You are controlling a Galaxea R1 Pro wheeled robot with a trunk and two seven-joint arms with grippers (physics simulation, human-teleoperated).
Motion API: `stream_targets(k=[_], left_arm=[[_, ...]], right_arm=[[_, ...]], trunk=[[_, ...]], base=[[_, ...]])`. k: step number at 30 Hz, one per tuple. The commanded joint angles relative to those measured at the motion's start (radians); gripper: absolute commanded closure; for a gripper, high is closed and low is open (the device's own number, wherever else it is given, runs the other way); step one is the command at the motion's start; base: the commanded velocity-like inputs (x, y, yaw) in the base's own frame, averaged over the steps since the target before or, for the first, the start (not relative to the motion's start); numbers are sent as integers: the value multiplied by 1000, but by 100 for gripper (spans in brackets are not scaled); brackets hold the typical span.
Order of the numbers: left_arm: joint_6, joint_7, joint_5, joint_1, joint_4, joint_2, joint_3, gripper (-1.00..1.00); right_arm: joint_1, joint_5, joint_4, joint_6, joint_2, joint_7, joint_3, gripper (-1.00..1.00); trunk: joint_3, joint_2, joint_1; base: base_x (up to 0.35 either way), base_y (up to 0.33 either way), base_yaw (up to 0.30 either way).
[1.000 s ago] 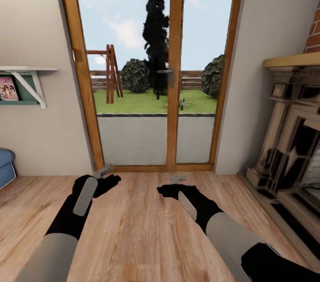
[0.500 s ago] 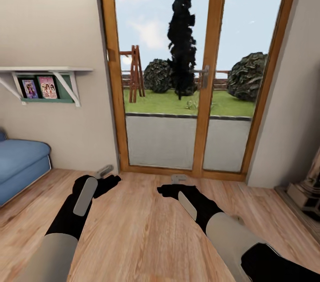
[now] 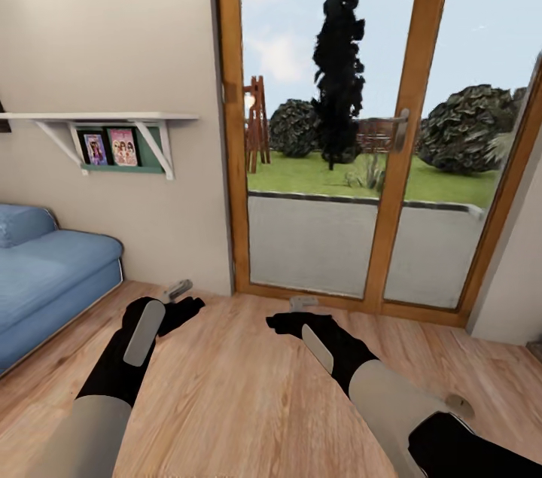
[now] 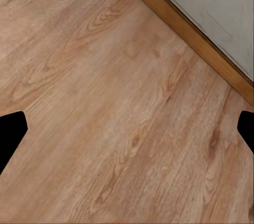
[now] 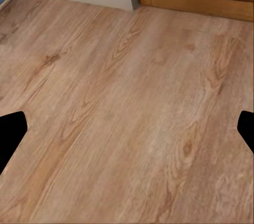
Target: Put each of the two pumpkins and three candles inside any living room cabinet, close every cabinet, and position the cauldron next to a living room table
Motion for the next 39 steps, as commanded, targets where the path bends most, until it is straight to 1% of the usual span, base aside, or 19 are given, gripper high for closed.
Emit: stream_targets(k=[1, 4, 8, 16, 20, 27, 34, 39], left_arm=[[2, 9, 11, -1, -1, -1, 2, -100], [1, 9, 11, 0, -1, -1, 2, -100], [1, 9, 11, -1, -4, -2, 2, -100], [1, 9, 11, -1, -1, -2, 2, -100], [1, 9, 11, -1, -2, -4, 2, -100], [0, 9, 10, -1, -3, -4, 2, -100], [1, 9, 10, 0, -4, -4, 2, -100], [-2, 10, 9, -1, -3, -4, 2, -100]], right_arm=[[-1, -5, -1, 4, 0, -4, 4, -100], [-1, -5, 0, 4, 0, -4, 4, -100], [-1, -5, 0, 4, 0, -4, 4, -100], [-1, -5, 0, 0, 0, -3, 3, -100], [-1, -5, 1, -2, 0, -4, 3, -100], [-1, -5, 0, -3, -1, -4, 3, -100], [-1, -5, 0, -2, 0, -5, 3, -100], [-1, -5, 0, -3, 0, -3, 3, -100]], trunk=[[-2, -1, 0], [-3, -1, 0], [-5, -1, 0], [-6, -1, 0], [-6, -1, 0], [-6, -1, 0], [-6, -1, 0], [-6, -1, 0]], base=[[13, 327, 277], [5, 318, 276], [1, 86, 249], [0, 156, 65], [0, 33, 243], [0, 95, 96], [0, 10, 261], [0, 0, 80]])
